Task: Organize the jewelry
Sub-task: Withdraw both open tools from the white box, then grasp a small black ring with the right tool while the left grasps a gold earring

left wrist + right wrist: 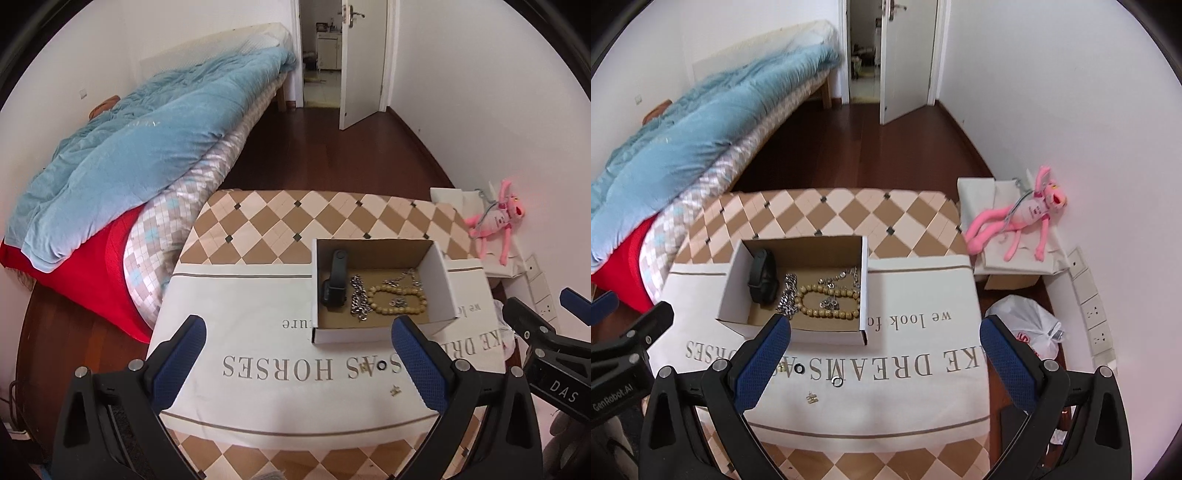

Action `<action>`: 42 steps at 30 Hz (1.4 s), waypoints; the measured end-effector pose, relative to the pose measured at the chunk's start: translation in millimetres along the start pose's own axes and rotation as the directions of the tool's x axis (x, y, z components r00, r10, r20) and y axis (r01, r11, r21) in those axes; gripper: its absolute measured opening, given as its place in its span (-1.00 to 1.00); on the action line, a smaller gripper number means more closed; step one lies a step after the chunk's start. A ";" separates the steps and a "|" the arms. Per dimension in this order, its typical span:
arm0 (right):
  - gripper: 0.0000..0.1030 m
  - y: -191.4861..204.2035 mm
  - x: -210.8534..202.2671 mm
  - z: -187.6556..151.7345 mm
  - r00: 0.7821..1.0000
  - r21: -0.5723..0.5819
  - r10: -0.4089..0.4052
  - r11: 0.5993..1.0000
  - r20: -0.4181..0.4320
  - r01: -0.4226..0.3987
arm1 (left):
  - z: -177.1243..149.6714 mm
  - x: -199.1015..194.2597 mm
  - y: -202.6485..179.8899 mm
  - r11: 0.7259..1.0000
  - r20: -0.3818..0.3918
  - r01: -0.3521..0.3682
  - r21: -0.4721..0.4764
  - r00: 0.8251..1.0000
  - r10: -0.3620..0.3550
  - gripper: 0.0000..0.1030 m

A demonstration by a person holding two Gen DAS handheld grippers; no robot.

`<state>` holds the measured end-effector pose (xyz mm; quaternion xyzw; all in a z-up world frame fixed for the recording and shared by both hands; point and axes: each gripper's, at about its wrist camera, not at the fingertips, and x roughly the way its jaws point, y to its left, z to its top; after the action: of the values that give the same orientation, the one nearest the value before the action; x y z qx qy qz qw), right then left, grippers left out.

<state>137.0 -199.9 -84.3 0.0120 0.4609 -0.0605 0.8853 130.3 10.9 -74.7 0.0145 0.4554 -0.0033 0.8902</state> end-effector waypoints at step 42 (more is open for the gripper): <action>-0.75 44.6 136.5 -100.7 0.965 -0.034 0.133 0.989 -0.225 -0.144 | -87.5 125.6 -5.3 0.996 -0.342 -0.075 0.048 0.936 0.087 0.99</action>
<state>137.7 -161.0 -255.3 0.0287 0.5561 0.0149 0.8305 132.7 9.1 -227.8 0.0488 0.6028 0.0284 0.7959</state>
